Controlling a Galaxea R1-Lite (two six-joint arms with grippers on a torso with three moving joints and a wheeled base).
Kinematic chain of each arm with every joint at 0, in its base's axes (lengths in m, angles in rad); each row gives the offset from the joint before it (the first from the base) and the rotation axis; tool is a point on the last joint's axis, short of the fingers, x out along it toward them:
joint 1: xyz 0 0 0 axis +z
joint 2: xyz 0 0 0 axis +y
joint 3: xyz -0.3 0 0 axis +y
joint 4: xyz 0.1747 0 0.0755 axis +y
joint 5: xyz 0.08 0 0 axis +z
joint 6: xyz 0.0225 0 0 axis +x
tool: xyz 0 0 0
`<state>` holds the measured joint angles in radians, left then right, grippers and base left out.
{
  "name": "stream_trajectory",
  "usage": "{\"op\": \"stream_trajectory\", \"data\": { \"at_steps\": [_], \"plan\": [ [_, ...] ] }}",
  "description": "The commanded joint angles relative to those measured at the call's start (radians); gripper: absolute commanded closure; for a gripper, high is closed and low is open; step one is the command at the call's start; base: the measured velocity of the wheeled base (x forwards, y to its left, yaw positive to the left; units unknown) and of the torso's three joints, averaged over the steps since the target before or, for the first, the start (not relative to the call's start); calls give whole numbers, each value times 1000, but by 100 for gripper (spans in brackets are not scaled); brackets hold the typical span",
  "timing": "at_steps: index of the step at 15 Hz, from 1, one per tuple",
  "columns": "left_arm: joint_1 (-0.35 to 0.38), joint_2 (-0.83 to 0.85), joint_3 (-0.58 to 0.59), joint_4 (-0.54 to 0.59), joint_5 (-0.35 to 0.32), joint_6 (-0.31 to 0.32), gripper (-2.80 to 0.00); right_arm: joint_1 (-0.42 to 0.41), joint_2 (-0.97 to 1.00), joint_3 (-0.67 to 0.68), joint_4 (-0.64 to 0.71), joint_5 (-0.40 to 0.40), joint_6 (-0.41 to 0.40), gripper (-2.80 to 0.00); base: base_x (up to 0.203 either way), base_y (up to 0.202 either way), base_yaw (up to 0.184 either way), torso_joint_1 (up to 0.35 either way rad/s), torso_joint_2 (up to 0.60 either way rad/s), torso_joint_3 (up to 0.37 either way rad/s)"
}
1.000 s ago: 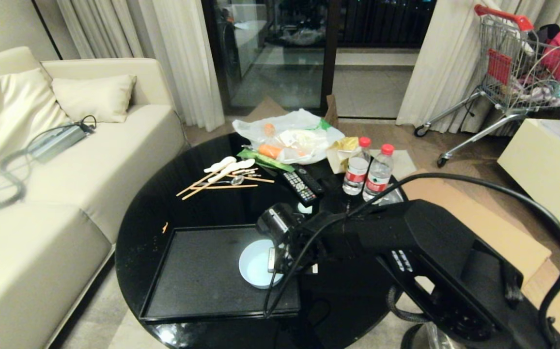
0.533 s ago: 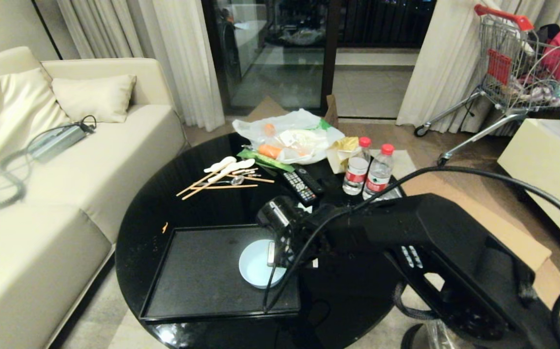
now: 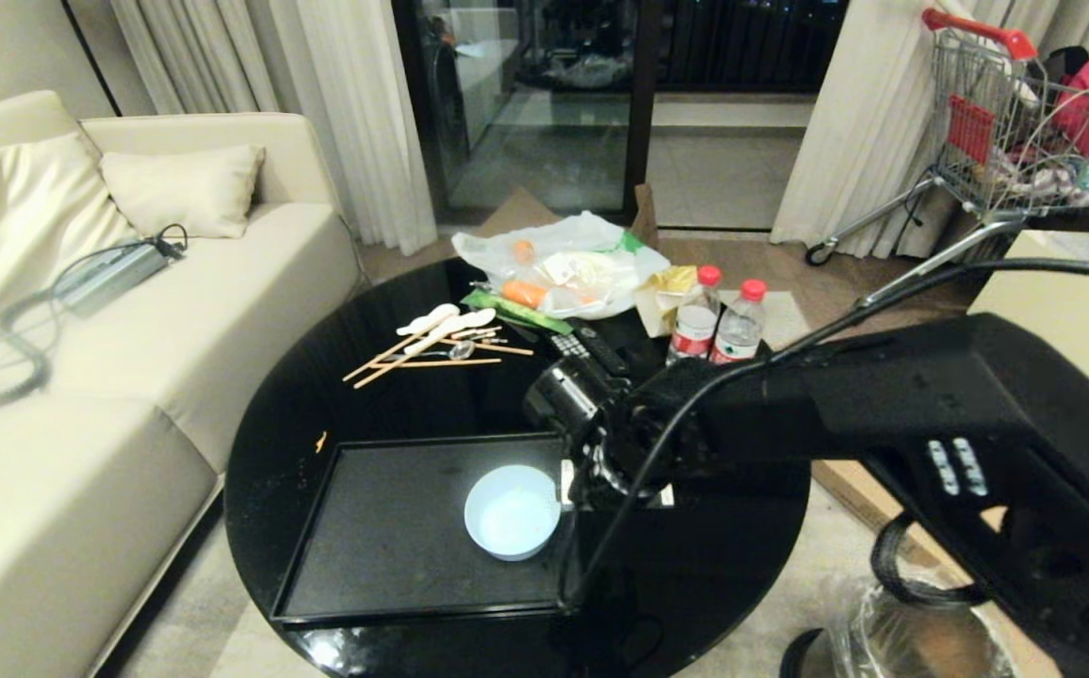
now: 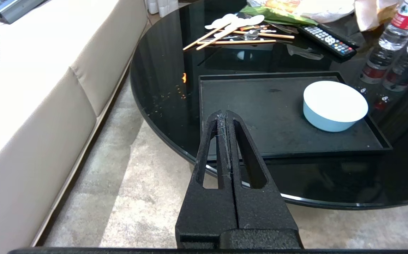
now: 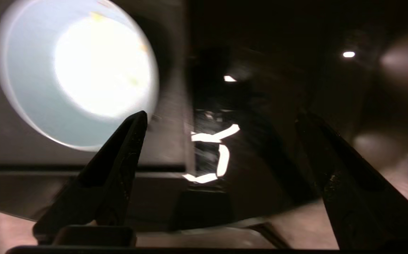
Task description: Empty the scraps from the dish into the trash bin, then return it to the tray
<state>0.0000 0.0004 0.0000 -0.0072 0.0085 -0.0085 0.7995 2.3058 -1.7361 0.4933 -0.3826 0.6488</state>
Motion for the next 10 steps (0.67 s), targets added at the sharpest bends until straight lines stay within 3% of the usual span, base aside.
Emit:
{"op": "stream_trajectory", "data": {
  "at_steps": [1, 2, 3, 10],
  "plan": [
    [0, 0, 0, 0, 1, -1, 0, -15, -135, 128, -3, -32, 1, -280, 0, 0, 0, 0, 0, 0],
    [0, 0, 0, 0, 1, -1, 0, -28, -162, 175, -22, -51, 2, -280, 0, 0, 0, 0, 0, 0],
    [0, 0, 0, 0, 1, -1, 0, -42, -192, 230, -53, -64, 0, 0, 0, 0, 0, 0, 0, 0],
    [0, 0, 0, 0, 1, -1, 0, -215, -402, 486, -187, -95, -90, 0, 0, 0, 0, 0, 0, 0]
  ]
}}
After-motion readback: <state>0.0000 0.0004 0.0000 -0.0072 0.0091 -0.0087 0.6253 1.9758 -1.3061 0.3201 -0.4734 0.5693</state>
